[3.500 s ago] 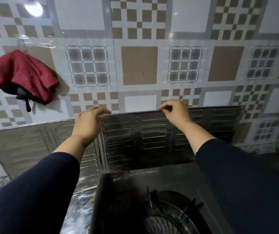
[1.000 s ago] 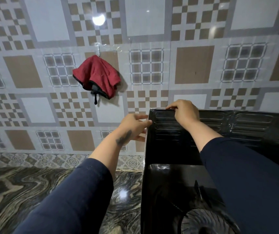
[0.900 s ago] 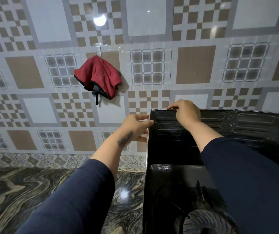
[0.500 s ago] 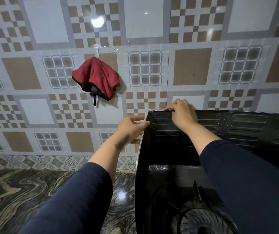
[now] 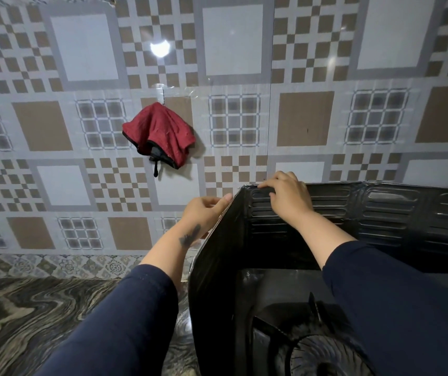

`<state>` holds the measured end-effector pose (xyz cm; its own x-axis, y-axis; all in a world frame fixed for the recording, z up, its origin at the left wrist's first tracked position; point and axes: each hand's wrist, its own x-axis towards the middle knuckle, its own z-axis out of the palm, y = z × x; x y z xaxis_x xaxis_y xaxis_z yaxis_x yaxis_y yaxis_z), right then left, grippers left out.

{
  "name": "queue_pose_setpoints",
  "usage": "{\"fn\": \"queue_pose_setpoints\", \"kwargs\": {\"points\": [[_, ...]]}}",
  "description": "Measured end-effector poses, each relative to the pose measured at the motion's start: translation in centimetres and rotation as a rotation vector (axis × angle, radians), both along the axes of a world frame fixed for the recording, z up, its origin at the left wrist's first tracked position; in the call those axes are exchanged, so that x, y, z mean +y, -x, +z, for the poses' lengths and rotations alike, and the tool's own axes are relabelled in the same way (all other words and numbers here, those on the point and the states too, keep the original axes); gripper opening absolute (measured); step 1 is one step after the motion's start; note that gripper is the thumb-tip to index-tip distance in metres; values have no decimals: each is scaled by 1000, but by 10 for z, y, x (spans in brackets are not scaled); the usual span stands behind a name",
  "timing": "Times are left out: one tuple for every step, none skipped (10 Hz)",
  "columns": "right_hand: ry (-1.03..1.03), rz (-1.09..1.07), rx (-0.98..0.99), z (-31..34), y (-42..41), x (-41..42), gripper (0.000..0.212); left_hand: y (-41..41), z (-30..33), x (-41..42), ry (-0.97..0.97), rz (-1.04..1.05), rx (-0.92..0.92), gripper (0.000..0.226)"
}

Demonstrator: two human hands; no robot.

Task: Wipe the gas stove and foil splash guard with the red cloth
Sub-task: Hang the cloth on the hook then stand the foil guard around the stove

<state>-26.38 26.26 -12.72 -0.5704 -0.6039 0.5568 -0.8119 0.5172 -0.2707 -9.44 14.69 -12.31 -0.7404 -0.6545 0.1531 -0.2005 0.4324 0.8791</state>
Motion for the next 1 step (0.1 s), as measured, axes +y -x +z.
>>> {"fn": "queue_pose_setpoints", "kwargs": {"points": [[4, 45, -27, -4, -17, 15, 40, -11, -2, -5, -31, -9, -16, 53]]}}
